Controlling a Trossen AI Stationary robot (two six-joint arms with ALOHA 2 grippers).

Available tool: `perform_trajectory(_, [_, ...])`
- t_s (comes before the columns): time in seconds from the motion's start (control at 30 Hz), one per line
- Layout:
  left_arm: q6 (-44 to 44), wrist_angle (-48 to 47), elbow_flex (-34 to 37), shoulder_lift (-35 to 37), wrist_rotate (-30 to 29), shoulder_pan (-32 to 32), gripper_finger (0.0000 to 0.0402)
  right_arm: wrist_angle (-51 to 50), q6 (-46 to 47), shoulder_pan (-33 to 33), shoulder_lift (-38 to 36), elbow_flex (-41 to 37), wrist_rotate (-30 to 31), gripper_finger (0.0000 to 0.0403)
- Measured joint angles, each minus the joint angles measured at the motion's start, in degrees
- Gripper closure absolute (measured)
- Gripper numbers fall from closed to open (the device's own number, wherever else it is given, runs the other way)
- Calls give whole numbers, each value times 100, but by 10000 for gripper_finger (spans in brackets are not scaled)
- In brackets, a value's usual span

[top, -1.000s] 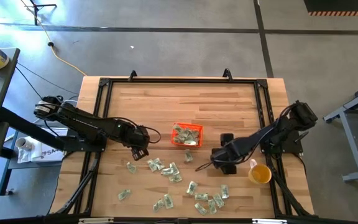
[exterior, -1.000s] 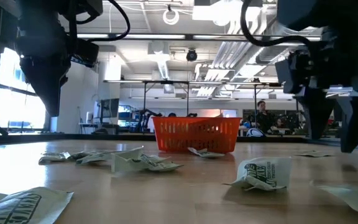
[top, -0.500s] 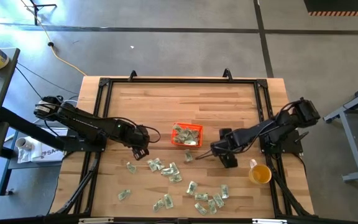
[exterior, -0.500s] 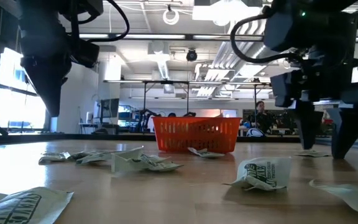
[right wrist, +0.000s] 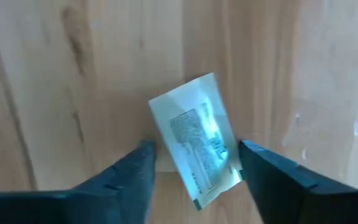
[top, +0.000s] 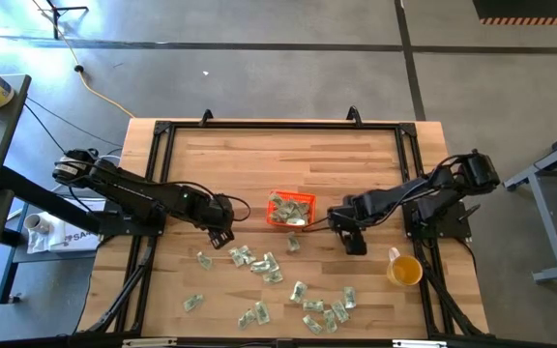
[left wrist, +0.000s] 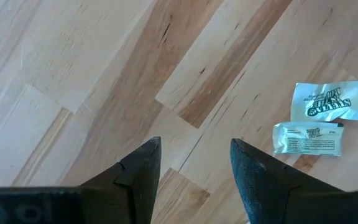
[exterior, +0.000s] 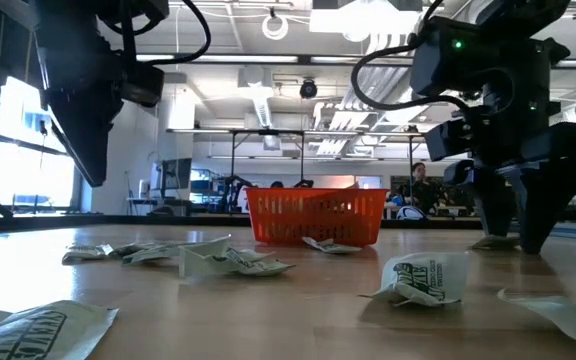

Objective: Pick and place Stevia / Truvia into bins
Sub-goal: Put the light green stevia packet into the orange bin

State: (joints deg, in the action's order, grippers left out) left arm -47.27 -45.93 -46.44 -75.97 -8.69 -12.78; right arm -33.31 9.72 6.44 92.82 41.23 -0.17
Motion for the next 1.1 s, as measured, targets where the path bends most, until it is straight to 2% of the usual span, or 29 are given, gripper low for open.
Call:
perform_trajectory(0.1, [0, 2, 0, 0, 0, 0, 176, 18, 165, -5, 0, -3, 93, 230])
perform_trajectory(0.27, [0, 2, 0, -1, -90, 0, 176, -16, 303, -15, 4, 44, 59, 355])
perform_trajectory(0.33, [0, 0, 0, -1, -90, 0, 176, -148, 384, -15, -44, 172, 21, 389])
perform_trajectory(0.4, [1, 0, 0, -1, -90, 0, 177, -283, 511, -12, -168, 351, 76, 390])
perform_trajectory(0.57, [12, -7, 0, -1, 10, 0, 177, -303, 836, -136, -621, 1288, 875, 380])
perform_trajectory(0.7, [42, -20, 0, -1, 118, 0, 177, -78, 719, -408, -603, 2022, 844, 400])
perform_trajectory(0.83, [42, -128, 0, -1, 222, -2, 177, -73, 626, -731, -307, 2568, 661, 393])
perform_trajectory(0.97, [-95, -307, 0, -4, 368, -26, 177, -704, 329, -798, -129, 2593, 727, 393])
perform_trajectory(1.1, [-320, -394, 2, -6, 367, -266, 177, -1195, 183, -784, -109, 2207, 417, 370])
